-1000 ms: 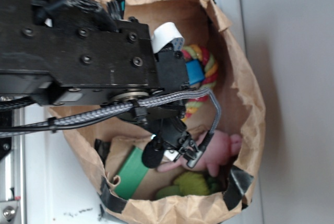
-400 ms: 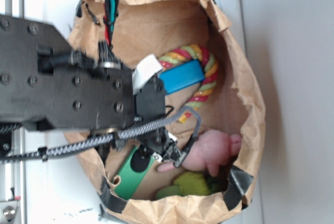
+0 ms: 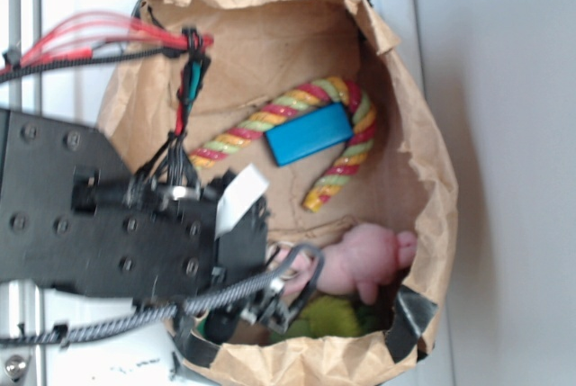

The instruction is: Grab the green block.

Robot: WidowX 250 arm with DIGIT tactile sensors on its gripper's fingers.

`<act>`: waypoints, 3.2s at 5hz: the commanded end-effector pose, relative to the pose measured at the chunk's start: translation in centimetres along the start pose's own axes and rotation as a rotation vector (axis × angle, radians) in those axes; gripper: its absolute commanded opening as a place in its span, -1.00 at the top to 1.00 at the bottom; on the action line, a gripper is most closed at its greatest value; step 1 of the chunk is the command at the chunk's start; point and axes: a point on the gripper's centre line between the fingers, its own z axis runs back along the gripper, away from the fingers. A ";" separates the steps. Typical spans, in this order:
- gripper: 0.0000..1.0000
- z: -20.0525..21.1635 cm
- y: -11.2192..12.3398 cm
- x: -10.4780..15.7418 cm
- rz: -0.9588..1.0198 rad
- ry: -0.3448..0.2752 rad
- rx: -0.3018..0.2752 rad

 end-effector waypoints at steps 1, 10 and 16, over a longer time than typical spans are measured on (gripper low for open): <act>-1.00 0.8 -1.5 -1.3 -0.022 0.009 -0.054; -1.00 -4.1 -2.9 -2.2 -0.038 0.015 -0.074; 1.00 -2.7 -2.9 -0.9 -0.028 -0.046 -0.114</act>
